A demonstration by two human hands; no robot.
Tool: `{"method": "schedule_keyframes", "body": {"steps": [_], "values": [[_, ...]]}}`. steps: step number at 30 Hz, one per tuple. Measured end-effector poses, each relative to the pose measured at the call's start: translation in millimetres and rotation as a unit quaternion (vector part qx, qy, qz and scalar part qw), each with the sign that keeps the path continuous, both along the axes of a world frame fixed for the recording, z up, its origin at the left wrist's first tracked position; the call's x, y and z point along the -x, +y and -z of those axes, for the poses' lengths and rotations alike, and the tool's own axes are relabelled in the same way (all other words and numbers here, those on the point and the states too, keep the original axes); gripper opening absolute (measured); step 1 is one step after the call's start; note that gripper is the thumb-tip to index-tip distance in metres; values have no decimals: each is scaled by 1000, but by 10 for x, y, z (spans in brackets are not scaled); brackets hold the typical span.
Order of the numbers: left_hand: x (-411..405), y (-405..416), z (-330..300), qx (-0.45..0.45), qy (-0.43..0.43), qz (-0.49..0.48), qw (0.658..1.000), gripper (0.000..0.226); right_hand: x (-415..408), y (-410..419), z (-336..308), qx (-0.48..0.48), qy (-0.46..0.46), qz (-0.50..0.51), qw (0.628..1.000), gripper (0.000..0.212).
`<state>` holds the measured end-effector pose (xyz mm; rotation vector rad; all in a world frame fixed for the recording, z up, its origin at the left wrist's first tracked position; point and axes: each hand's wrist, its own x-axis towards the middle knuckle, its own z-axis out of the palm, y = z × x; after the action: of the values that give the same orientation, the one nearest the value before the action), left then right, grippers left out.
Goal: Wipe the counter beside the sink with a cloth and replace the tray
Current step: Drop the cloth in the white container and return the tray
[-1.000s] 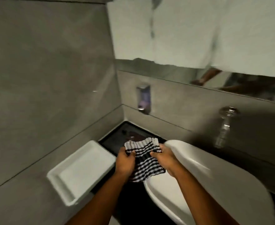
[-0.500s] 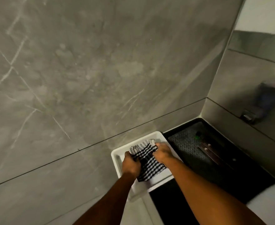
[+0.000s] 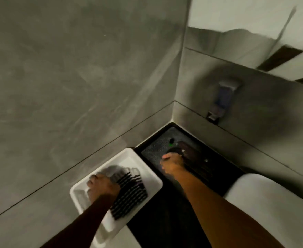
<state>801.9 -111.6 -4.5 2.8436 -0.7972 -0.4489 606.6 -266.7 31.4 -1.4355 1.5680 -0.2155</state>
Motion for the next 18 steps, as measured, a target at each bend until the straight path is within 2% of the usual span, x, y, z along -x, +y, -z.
{"method": "schedule_keyframes", "body": {"steps": [1,3,5,7,10,14,18], "values": [[88,-151,-88,14,-27,32,999,63,204,-86,-70,22,40,28,999,34],[281,-561,-219,46,9,109,993,69,617,-221,-142,49,119,93,987,41],[472,-1042,-304,62,63,198,976,69,966,-305,-115,28,160,140,977,45],[705,-1519,-326,45,65,302,950,65,1278,-362,-46,-4,210,138,968,44],[903,-2067,-202,1,40,376,926,58,1487,-362,131,-41,291,50,955,45],[803,-2473,144,-106,-8,385,917,55,1420,-415,400,-82,355,-111,925,46],[598,-2653,416,-135,-43,369,919,53,1368,-480,623,-117,370,-155,909,47]]}}
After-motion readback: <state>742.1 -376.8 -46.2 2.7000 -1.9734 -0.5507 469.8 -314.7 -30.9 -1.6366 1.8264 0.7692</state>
